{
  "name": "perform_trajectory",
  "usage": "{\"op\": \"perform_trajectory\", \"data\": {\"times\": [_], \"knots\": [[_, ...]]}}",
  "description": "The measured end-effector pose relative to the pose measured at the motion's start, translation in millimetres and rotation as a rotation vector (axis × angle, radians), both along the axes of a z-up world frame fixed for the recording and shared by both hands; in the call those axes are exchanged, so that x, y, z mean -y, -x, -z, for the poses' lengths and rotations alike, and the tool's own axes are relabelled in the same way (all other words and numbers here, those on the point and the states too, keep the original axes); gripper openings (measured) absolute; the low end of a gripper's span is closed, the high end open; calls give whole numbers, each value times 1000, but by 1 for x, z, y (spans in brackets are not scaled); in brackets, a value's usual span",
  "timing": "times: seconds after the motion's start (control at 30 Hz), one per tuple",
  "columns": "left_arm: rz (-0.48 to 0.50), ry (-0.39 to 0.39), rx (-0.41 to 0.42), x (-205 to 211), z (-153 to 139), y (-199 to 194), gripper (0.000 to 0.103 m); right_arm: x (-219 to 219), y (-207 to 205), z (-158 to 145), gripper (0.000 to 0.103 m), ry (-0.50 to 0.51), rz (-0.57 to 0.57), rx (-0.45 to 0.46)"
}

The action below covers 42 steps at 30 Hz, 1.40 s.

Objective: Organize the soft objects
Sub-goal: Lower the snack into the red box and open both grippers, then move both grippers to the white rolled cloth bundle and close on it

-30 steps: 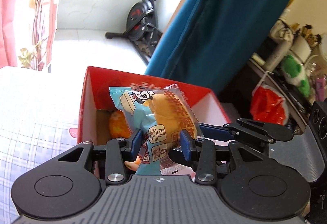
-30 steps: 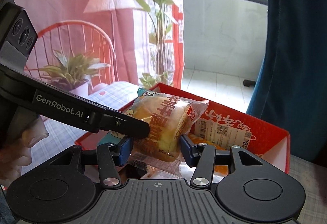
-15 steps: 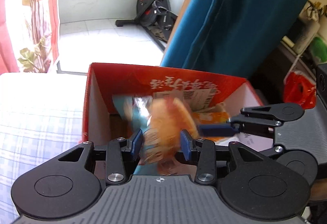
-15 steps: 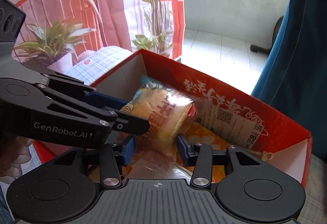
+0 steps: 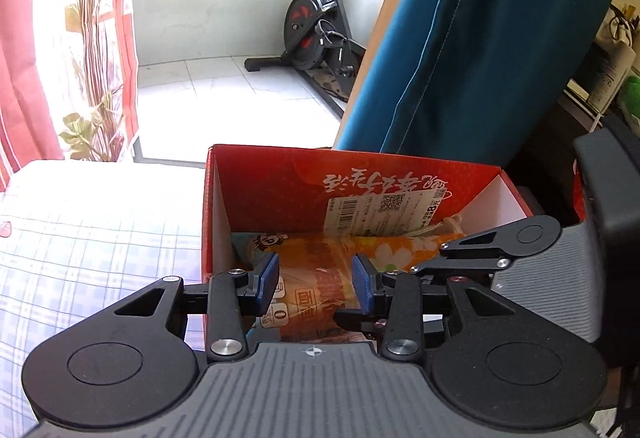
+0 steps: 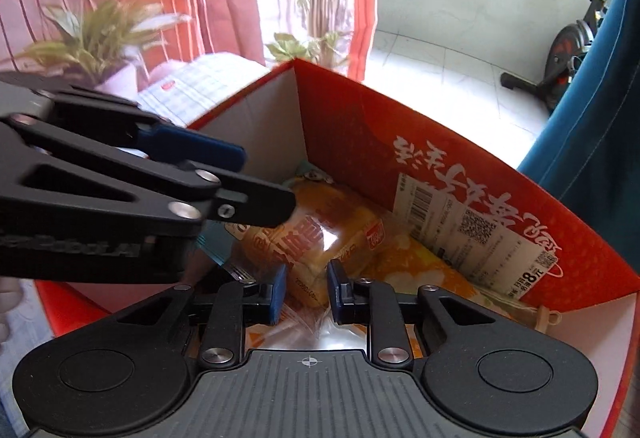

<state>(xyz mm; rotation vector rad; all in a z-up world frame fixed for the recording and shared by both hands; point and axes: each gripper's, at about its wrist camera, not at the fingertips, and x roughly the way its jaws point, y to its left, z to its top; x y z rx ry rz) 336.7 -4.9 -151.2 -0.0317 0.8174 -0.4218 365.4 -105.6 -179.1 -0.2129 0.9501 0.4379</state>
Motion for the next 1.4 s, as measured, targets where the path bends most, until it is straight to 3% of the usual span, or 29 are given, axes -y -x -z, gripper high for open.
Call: {"op": "perform_trajectory", "data": {"times": [0.27, 0.53, 0.9, 0.97, 1.0, 1.07, 1.23, 1.3, 1.4], "knots": [[-7, -61, 54, 6, -8, 24, 42, 17, 35, -26, 22, 24, 37, 59], [-25, -100, 105, 7, -19, 72, 42, 53, 93, -51, 23, 3, 114, 114], [-27, -102, 170, 3, -18, 162, 43, 91, 186, -52, 25, -87, 184, 168], [-32, -102, 175, 1, -13, 173, 47, 97, 200, -47, 26, -108, 198, 169], [-40, -103, 179, 0, -10, 179, 54, 100, 207, -45, 27, -112, 205, 175], [-55, -98, 184, -4, -4, 187, 64, 105, 219, -38, 33, -124, 219, 182], [-51, -103, 139, -6, 16, 193, 71, 110, 240, -14, 50, -86, 254, 211], [-55, -106, 125, -8, 24, 194, 79, 113, 244, -5, 61, -106, 280, 217], [-58, -108, 114, -8, 35, 191, 85, 120, 244, 9, 67, -149, 332, 218]]}}
